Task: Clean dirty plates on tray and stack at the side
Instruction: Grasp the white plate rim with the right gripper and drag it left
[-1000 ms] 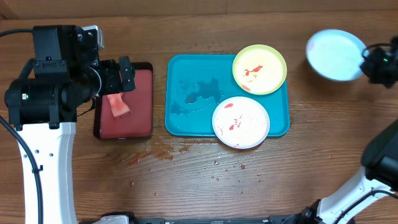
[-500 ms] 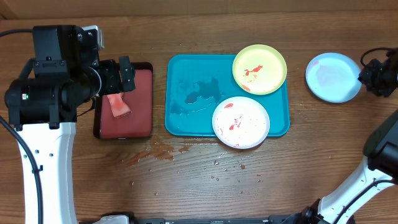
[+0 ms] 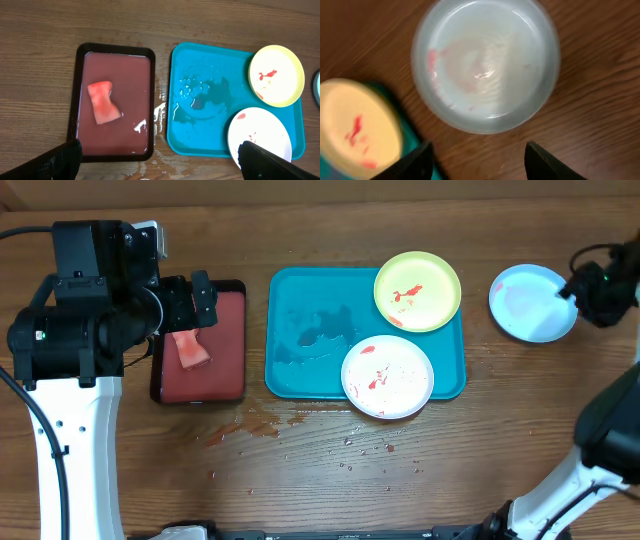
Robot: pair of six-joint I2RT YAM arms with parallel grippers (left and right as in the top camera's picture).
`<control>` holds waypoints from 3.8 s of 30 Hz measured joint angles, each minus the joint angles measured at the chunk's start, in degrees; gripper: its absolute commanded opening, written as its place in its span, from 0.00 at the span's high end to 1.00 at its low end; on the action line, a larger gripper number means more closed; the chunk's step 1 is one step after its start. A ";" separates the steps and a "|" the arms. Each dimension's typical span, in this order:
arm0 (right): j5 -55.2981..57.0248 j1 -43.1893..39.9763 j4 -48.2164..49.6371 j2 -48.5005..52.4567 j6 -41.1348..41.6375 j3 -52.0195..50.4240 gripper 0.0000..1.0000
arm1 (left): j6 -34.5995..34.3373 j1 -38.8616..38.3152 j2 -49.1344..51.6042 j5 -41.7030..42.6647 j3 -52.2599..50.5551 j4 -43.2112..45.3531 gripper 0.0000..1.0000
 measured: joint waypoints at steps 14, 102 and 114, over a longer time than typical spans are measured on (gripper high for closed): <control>-1.51 18.34 -13.44 -10.75 -1.86 -4.09 0.04 | 0.00 0.00 0.00 0.00 0.00 0.00 0.00; -1.88 45.24 40.39 -7.52 28.52 -37.35 0.34 | 0.00 0.00 0.00 0.00 0.00 0.00 0.00; -2.97 45.24 18.34 -21.05 15.56 -25.79 0.00 | 0.00 0.00 0.00 0.02 0.00 -0.02 0.00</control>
